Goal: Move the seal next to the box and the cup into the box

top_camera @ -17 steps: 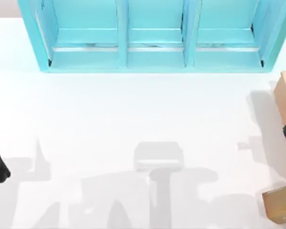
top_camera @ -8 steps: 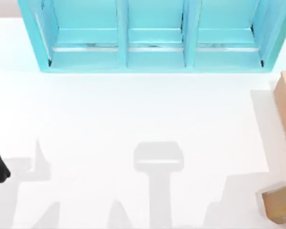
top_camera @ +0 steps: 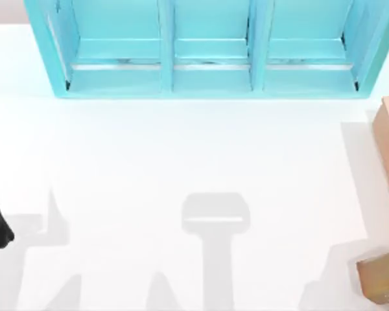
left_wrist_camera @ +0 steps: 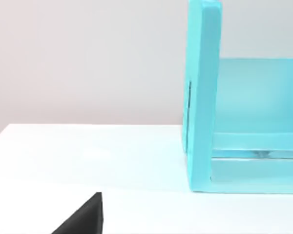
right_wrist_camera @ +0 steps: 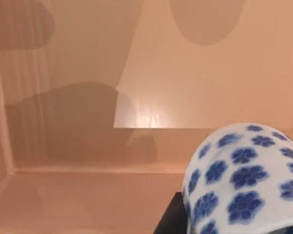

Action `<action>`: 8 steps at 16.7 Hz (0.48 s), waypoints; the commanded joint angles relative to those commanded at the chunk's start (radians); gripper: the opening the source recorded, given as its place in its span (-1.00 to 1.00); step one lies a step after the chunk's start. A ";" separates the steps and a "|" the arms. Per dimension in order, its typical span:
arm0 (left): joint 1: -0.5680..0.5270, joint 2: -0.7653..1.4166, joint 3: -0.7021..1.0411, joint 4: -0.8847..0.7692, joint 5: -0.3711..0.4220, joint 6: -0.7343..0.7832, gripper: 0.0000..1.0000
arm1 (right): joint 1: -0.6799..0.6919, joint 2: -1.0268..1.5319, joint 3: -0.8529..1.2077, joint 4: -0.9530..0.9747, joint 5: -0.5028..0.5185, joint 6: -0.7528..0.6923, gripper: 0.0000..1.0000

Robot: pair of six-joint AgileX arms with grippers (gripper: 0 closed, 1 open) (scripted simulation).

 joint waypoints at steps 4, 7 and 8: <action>0.000 0.000 0.000 0.000 0.000 0.000 1.00 | 0.002 0.014 -0.056 0.072 0.001 0.001 -1.00; 0.000 0.000 0.000 0.000 0.000 0.000 1.00 | 0.001 0.025 -0.097 0.128 -0.002 0.003 -1.00; 0.000 0.000 0.000 0.000 0.000 0.000 1.00 | 0.001 0.029 -0.111 0.146 -0.001 0.004 -1.00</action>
